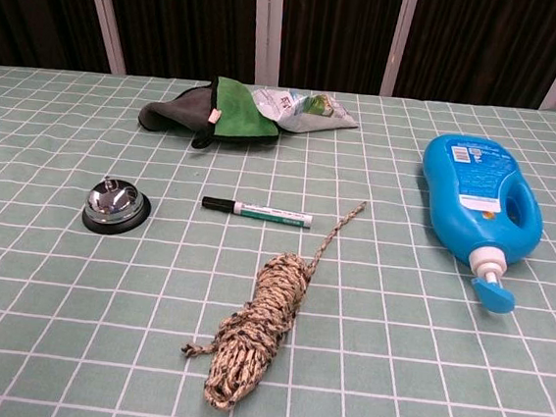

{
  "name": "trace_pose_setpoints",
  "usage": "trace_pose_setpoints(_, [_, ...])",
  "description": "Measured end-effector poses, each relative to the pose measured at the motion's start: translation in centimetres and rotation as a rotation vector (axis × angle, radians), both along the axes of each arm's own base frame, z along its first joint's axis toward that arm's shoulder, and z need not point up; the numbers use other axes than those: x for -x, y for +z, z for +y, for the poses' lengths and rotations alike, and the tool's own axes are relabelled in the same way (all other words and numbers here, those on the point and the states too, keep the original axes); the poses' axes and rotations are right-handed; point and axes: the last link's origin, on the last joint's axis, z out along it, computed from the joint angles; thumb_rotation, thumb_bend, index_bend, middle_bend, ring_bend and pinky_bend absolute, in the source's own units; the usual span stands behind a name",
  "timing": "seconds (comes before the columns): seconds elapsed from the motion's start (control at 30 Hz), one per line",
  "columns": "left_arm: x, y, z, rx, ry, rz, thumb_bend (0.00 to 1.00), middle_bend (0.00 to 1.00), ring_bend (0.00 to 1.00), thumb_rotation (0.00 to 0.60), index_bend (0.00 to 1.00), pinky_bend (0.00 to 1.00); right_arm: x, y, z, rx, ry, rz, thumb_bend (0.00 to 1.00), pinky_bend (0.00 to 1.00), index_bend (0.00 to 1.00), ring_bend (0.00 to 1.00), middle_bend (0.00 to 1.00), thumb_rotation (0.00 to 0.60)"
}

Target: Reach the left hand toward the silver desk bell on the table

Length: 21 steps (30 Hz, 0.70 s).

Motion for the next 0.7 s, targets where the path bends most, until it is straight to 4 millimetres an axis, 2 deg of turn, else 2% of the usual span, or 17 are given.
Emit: trace_pose_setpoints(0.7, [0.11, -0.32, 0.25, 0.023, 0.012, 0.0, 0.08, 0.0, 0.0, 0.6, 0.0, 0.0, 0.12, -0.02, 0.12, -0.001, -0.016, -0.018, 0.19, 0.0, 0.0, 0.0, 0.0, 0.6])
